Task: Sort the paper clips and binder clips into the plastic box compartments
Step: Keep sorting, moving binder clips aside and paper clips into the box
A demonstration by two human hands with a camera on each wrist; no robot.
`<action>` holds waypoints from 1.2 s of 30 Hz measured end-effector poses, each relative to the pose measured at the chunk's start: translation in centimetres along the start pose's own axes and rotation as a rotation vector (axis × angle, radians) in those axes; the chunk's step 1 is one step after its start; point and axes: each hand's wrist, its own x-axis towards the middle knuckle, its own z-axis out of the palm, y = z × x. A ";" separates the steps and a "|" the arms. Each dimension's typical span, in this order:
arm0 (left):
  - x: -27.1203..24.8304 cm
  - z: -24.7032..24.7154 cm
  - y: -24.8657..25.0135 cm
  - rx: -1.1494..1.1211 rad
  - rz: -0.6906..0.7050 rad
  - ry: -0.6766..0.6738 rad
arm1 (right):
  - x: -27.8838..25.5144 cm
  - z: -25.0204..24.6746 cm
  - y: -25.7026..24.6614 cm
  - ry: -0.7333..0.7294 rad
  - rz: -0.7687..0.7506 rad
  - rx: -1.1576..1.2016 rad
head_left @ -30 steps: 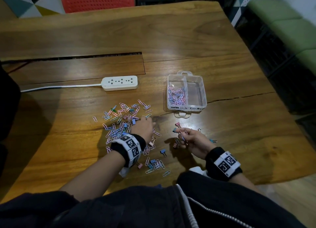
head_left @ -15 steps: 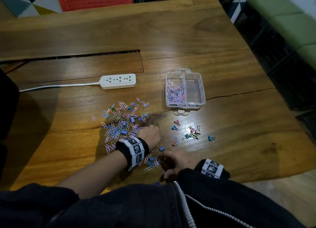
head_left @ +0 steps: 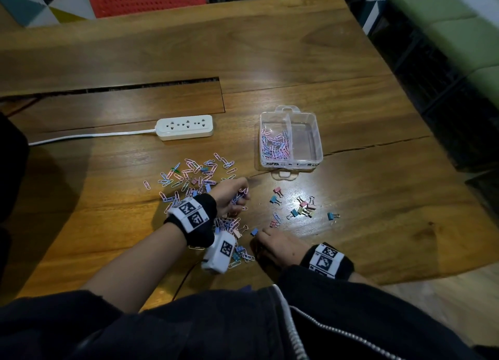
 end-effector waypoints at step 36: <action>-1.4 1.0 5.1 0.391 0.258 0.058 | 5.3 -14.5 4.0 0.573 0.439 0.999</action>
